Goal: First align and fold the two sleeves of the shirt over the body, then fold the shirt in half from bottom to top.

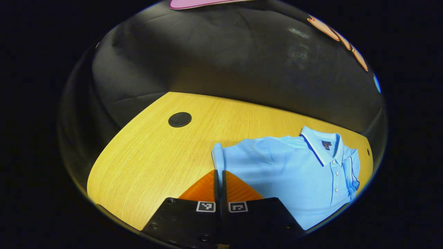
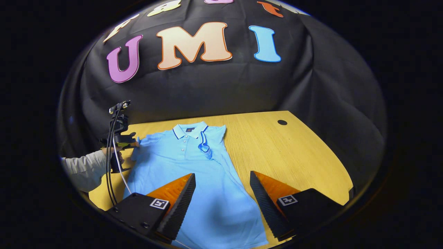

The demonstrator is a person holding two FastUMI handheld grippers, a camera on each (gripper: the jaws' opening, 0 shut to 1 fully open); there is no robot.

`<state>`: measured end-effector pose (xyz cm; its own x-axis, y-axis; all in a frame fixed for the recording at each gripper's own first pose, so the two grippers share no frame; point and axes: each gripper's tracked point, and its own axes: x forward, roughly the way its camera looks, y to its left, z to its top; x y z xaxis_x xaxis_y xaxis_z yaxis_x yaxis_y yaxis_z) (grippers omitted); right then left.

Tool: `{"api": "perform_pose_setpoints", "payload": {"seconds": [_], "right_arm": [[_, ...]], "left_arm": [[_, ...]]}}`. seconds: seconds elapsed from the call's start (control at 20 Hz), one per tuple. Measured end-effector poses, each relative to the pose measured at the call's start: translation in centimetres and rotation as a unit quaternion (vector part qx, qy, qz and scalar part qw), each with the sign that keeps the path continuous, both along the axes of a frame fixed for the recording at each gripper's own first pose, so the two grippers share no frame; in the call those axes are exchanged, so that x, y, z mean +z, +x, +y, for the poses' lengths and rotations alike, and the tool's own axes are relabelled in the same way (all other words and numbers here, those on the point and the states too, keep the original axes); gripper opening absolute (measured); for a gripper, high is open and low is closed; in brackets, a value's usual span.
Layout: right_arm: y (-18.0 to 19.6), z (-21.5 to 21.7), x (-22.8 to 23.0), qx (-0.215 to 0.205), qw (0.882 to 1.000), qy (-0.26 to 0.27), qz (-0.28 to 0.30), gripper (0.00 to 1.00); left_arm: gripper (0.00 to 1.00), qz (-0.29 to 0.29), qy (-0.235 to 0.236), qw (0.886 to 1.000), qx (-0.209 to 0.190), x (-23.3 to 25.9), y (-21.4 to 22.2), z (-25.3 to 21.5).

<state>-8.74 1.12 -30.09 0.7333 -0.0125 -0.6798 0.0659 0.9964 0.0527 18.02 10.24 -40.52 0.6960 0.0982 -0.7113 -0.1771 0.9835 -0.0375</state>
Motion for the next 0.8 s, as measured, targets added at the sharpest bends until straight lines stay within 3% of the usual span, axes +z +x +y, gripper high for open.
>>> {"api": "perform_pose_setpoints", "payload": {"seconds": [0.05, 0.15, 0.4, 0.45, 0.6, 0.65, 0.8], "right_arm": [[-0.1, -0.4, 0.3, -0.002, 1.0, 0.003, -0.004, 0.94], [-0.1, -1.1, 0.4, -0.002, 1.0, 0.009, -0.007, 0.98], [0.3, -3.0, 0.7, 0.0, 1.0, 0.026, -0.015, 0.94], [0.3, -3.5, 0.6, 0.002, 0.999, 0.029, -0.016, 0.98], [0.3, -5.2, 0.4, 0.001, 0.999, 0.038, -0.013, 0.98], [0.3, -5.8, 0.4, -0.002, 0.999, 0.043, -0.013, 0.94], [0.5, -7.7, 0.4, -0.011, 0.999, 0.05, -0.016, 0.98]], "left_arm": [[0.0, -0.008, 0.0, 1.0, -0.002, 0.8, 0.2, -0.5], [0.0, -0.029, 0.0, 1.0, -0.008, 2.6, 0.9, -1.7], [0.0, -0.052, -0.009, 0.998, -0.031, 6.0, 1.5, -6.2], [0.0, -0.054, -0.011, 0.998, -0.035, 6.3, 1.4, -7.3], [0.0, -0.057, -0.012, 0.997, -0.047, 7.0, 1.4, -10.6], [0.0, -0.056, -0.012, 0.997, -0.052, 7.0, 1.2, -11.7], [0.0, -0.052, -0.01, 0.997, -0.063, 6.7, 1.0, -14.5]]}}
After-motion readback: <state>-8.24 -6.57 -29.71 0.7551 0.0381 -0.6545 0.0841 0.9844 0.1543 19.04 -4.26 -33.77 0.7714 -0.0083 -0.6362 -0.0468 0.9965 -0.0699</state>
